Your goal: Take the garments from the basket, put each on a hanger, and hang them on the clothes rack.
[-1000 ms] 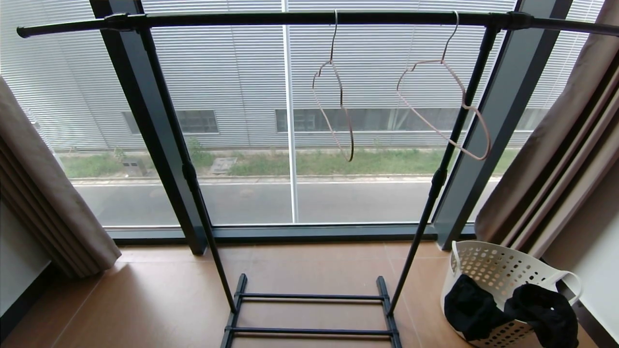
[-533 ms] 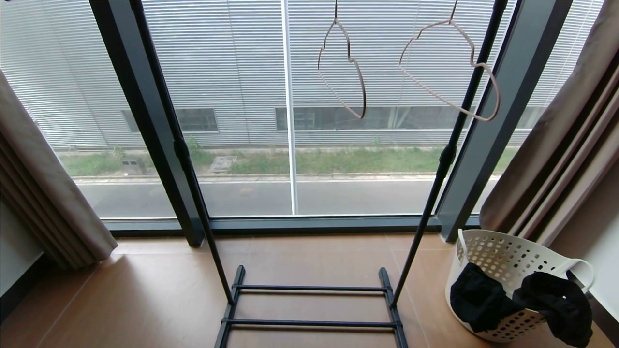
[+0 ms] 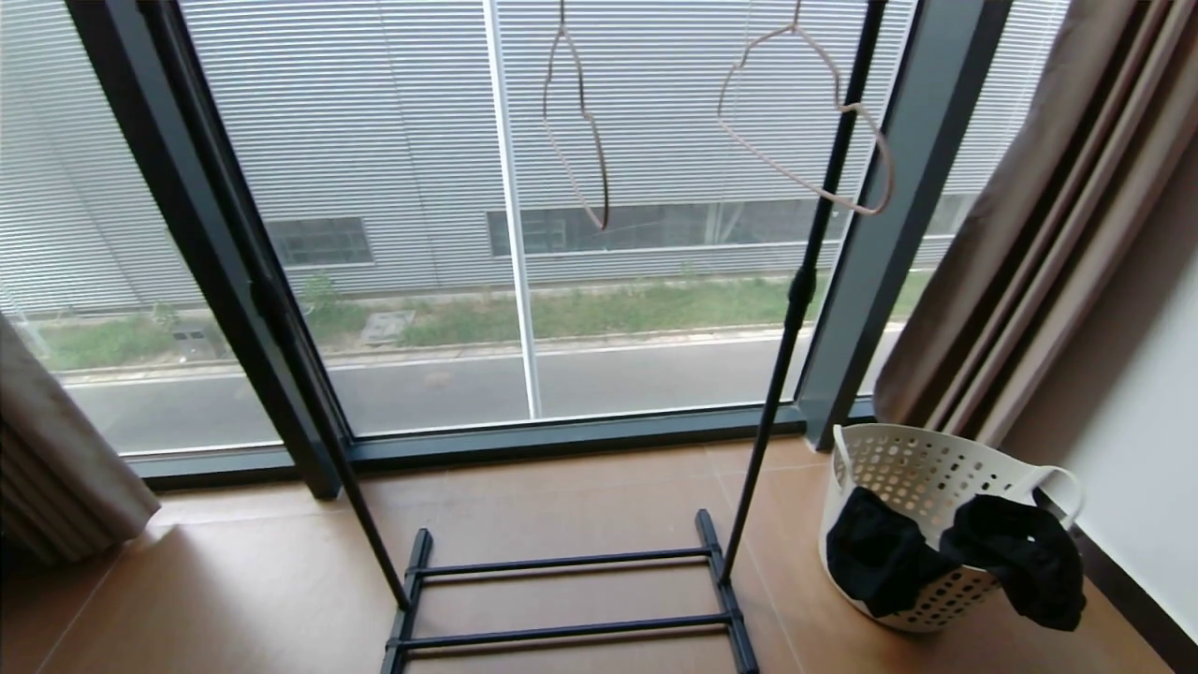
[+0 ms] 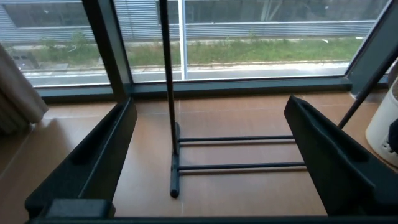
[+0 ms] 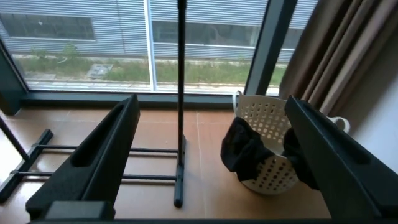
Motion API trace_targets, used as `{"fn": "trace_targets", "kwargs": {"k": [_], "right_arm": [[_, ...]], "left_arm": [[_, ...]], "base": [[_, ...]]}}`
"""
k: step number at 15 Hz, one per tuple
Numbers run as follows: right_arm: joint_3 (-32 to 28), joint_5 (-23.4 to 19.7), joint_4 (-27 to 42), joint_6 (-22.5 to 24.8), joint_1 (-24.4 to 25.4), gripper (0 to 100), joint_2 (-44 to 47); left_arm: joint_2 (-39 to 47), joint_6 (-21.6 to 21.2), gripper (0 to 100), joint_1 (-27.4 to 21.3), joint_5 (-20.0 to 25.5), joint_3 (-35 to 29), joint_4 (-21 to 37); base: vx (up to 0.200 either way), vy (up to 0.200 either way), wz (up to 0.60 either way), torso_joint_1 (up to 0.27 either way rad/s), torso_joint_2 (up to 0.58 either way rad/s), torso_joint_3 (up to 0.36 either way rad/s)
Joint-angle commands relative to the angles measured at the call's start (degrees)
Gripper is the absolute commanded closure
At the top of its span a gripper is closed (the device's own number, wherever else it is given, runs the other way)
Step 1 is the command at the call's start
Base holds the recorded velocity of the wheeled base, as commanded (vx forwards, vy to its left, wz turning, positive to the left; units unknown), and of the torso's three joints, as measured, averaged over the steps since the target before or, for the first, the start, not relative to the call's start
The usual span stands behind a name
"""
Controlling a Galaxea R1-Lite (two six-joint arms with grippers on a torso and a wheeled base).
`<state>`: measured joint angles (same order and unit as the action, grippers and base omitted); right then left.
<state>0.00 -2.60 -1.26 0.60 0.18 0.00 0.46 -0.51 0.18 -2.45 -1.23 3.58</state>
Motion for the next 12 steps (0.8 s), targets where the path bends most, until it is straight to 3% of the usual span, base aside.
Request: {"fn": "trace_targets", "kwargs": {"k": [1,4,12], "right_arm": [[0.0,-0.1,-0.1,0.0,0.1,0,0.0],[0.0,-0.1,-0.1,0.0,0.0,0,0.0],[0.0,-0.1,-0.1,0.0,0.0,0,0.0]], "left_arm": [[0.1,0.0,0,0.0,0.0,0.0,0.0],[0.1,0.0,0,0.0,0.0,0.0,0.0],[0.1,0.0,0,0.0,0.0,0.0,0.0]], "base": [[0.000,0.000,-0.60,0.002,0.01,0.002],[0.000,0.000,-0.20,-0.001,0.00,0.001],[0.000,-0.200,0.00,-0.003,0.00,0.003]]}}
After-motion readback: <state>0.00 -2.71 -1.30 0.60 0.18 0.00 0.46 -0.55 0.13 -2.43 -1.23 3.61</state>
